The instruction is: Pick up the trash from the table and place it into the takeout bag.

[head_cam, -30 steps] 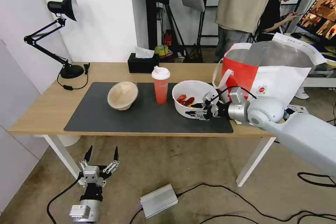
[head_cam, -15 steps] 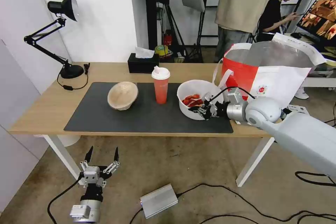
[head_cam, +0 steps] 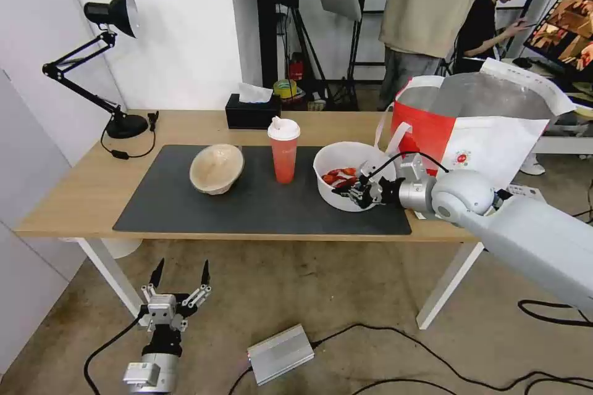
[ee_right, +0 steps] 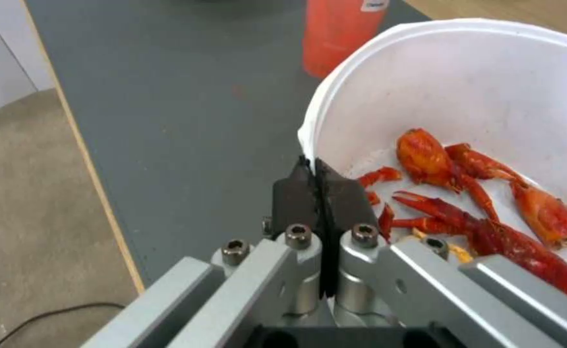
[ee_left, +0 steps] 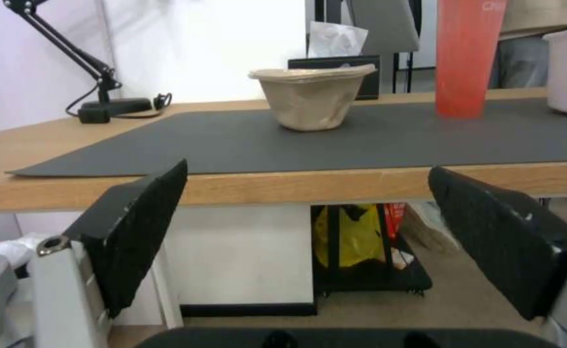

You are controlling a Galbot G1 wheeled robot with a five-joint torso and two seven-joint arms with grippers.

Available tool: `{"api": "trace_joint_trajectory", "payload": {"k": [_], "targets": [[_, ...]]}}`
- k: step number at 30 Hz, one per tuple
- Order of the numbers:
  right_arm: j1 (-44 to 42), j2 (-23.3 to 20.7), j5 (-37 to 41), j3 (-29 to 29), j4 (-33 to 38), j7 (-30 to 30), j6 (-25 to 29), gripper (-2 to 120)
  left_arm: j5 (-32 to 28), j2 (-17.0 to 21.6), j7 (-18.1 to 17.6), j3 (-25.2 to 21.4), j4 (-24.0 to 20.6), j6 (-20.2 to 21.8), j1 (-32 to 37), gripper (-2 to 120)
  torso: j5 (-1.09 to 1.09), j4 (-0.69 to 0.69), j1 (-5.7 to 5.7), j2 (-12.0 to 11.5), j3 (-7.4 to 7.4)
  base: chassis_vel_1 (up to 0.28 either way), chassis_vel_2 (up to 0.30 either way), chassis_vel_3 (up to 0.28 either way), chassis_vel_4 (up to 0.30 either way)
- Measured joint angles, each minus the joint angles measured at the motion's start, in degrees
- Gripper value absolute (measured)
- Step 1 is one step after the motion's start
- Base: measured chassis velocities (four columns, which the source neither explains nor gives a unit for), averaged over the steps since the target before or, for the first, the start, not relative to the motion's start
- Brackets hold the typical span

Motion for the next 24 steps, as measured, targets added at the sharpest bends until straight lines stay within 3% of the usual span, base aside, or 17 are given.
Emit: {"api": "trace_joint_trajectory", "payload": {"k": [24], "targets": [[-2.50,-1.94,-2.98,3.80,4.25,-1.41,2.06,0,0.08,-0.16,0.03,0.03,0.03,-0.14,0.17,100,0.00,0.00,0.01,-0.01,0.00,0.000,0.000,0.000,0.000]]}}
